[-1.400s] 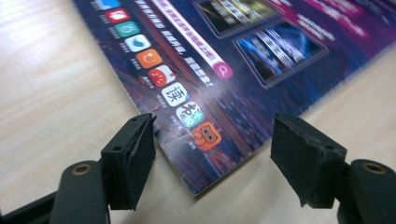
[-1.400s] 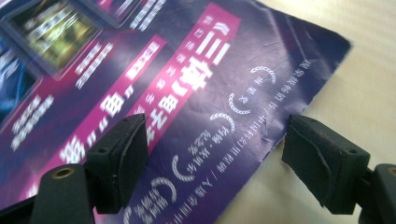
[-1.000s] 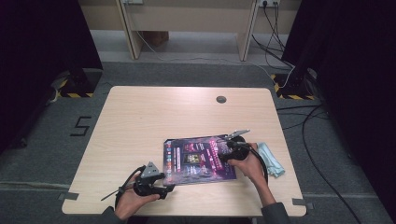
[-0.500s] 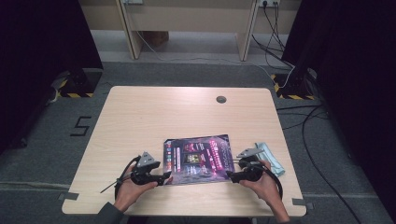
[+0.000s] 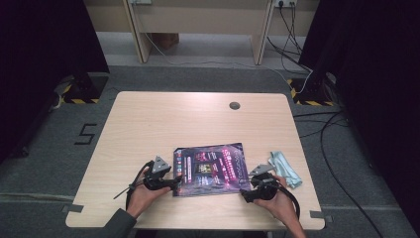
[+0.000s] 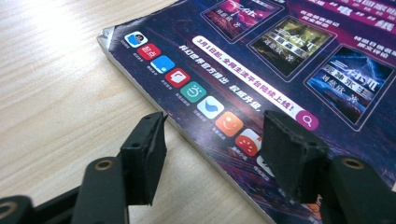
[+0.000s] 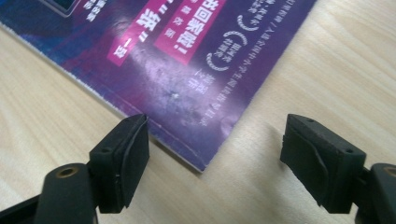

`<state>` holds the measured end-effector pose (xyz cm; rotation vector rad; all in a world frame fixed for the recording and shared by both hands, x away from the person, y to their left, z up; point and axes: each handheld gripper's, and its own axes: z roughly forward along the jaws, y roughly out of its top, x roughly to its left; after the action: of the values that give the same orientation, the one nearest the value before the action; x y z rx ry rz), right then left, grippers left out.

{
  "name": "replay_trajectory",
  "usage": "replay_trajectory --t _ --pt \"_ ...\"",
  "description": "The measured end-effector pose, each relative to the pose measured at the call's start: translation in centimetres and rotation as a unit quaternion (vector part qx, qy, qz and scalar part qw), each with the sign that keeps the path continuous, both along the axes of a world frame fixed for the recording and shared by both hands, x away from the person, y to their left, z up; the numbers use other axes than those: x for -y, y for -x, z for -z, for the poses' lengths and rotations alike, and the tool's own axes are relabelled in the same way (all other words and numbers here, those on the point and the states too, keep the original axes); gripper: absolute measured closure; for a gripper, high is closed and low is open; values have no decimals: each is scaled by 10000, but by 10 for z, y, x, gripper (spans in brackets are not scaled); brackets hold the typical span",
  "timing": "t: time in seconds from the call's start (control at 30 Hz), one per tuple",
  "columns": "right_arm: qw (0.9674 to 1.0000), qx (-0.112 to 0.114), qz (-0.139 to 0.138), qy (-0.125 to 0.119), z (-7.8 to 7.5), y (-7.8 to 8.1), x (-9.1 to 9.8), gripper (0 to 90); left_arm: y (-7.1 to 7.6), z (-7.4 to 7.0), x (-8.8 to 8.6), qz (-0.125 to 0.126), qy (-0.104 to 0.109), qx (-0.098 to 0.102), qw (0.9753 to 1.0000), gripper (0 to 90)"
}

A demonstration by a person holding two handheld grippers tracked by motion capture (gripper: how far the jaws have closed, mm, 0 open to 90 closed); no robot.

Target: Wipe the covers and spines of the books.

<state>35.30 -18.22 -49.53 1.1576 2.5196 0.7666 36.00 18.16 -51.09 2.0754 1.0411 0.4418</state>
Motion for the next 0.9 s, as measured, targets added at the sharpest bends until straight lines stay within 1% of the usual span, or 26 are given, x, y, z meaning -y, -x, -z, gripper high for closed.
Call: replay_trajectory --t 0.03,0.07,0.1,0.13,0.17,0.2,0.23,0.27,0.37,0.4,0.43,0.47,0.5,0.53,0.57,0.6,0.63,0.67,0.73,0.77,0.8,0.83,0.87,0.9 --pt "9999 43 144 0 -1 -2 2 252 5 -1 2 44 -37 -8 10000 421" --pt "9999 43 144 0 -1 -2 2 252 5 -1 2 44 -37 -8 10000 421" --pt "9998 81 164 27 -1 -4 4 252 8 -1 3 79 -11 -57 10000 421" --pt "9994 107 323 4 -1 -8 6 251 13 0 4 92 41 -100 9999 421" --pt "9994 107 323 4 -1 -8 6 251 13 0 4 92 41 -100 9999 421" --pt "9991 97 409 -9 -1 -10 6 251 17 0 5 106 56 -97 9999 421" --pt "9989 151 434 28 -1 -13 7 250 23 0 7 96 11 -66 9999 415" --pt "9987 159 490 46 -1 -18 7 247 27 -1 8 127 -76 -9 9999 411" --pt "9978 247 613 104 -1 -30 3 248 37 -2 12 124 -181 48 9997 406" --pt "9973 294 662 136 -1 -39 0 251 41 -2 14 198 -190 26 9996 414" --pt "9973 294 662 136 -1 -39 0 251 41 -2 14 198 -190 26 9996 412" --pt "9967 324 737 102 0 -48 -3 251 45 -3 16 238 -126 -70 9996 407" --pt "9963 327 788 77 0 -52 -4 252 45 -3 16 238 -126 -70 9996 406" --pt "9963 327 788 77 0 -52 -4 252 48 -3 19 276 -121 -63 9995 406" --pt "9960 341 823 72 0 -60 -7 264 52 -3 23 347 -111 -72 9993 405" --pt "9960 341 823 72 0 -60 -7 264 52 -3 23 347 -111 -72 9993 401" --pt "9962 356 787 99 0 -63 -8 268 54 -3 26 400 -120 -94 9991 401" --pt "9960 333 829 84 -1 -64 -9 299 55 -3 28 432 -89 -89 9990 383" --pt "9961 337 818 62 -2 -63 -9 301 56 -3 32 481 -58 -125 9987 373" --pt "9966 294 757 -105 -6 -59 -9 301 56 -4 31 499 14 -183 9986 373" --pt "9966 288 754 -159 -6 -57 -10 301 54 -4 29 464 87 -194 9987 380" --pt "9966 288 754 -159 -6 -57 -10 301 54 -4 29 464 87 -194 9987 382" --pt "9966 243 756 -217 -7 -54 -11 302 52 -6 27 382 156 -184 9990 382" --pt "9968 155 737 -277 -7 -51 -13 302 50 -7 24 303 181 -132 9993 379"
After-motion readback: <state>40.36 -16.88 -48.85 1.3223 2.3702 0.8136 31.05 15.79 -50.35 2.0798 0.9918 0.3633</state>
